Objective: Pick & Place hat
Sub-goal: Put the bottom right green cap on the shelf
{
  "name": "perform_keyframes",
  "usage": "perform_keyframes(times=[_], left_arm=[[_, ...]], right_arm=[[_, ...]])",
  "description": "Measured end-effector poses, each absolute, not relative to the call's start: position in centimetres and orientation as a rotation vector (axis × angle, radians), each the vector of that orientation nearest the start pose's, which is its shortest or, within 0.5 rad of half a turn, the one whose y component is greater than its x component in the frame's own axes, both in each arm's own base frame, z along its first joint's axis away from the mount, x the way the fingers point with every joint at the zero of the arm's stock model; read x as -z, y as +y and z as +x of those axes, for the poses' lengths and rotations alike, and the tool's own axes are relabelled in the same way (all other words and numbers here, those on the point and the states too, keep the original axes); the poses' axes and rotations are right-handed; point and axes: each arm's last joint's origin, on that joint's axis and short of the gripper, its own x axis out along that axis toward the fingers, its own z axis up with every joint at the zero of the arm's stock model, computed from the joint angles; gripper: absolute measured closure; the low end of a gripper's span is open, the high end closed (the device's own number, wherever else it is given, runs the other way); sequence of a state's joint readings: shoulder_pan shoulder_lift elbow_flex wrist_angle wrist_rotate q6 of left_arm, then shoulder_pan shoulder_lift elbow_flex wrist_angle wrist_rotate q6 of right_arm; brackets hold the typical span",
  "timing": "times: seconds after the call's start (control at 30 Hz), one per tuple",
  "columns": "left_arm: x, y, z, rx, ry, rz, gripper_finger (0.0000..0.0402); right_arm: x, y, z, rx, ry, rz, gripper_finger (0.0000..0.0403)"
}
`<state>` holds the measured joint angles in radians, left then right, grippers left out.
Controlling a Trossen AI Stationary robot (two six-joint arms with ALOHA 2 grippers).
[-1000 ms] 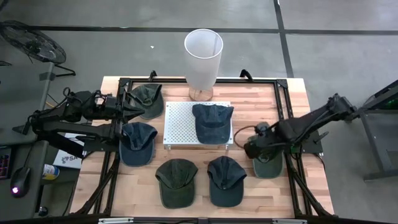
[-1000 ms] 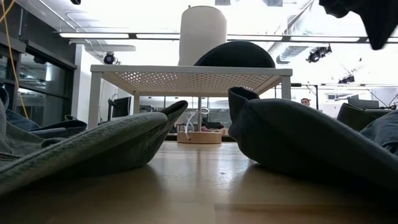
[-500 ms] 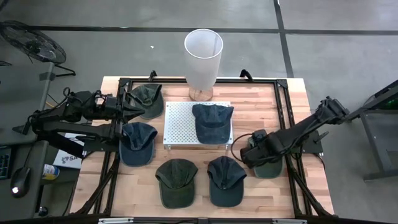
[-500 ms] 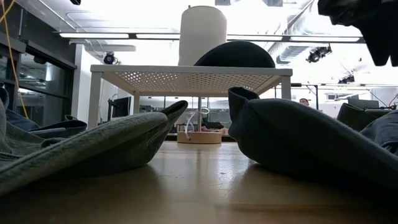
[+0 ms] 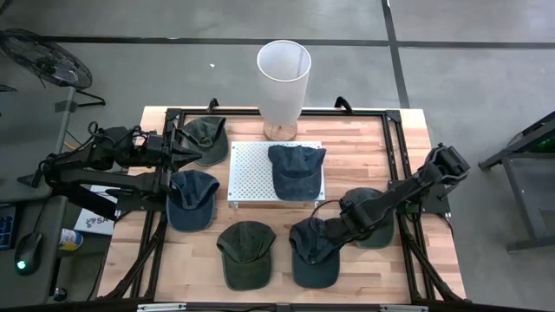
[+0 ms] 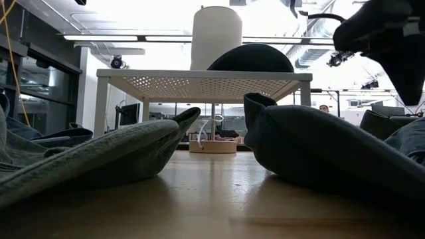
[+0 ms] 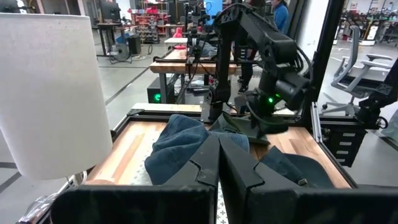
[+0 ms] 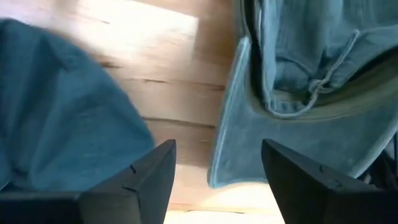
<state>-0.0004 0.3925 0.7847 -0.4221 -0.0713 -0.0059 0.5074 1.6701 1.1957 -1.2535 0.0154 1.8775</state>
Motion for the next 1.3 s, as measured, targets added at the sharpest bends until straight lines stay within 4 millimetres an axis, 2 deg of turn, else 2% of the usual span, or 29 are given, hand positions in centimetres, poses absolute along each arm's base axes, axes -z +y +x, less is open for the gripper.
perform_keyframes(times=[0.5,1.07,1.3], left_arm=[[-35.1,0.2,7.6,-0.070,0.029,-0.005,0.0399],[-35.1,0.2,7.6,-0.070,0.030,-0.005,0.0399],[-35.1,0.2,7.6,-0.061,0.029,-0.005,0.0399]], right_arm=[[-18.0,15.7,24.0,1.291,1.409,0.829,0.0213],[-17.7,16.0,24.2,1.267,1.385,0.835,0.0300],[-17.7,16.0,24.2,1.263,1.386,0.834,0.0317]])
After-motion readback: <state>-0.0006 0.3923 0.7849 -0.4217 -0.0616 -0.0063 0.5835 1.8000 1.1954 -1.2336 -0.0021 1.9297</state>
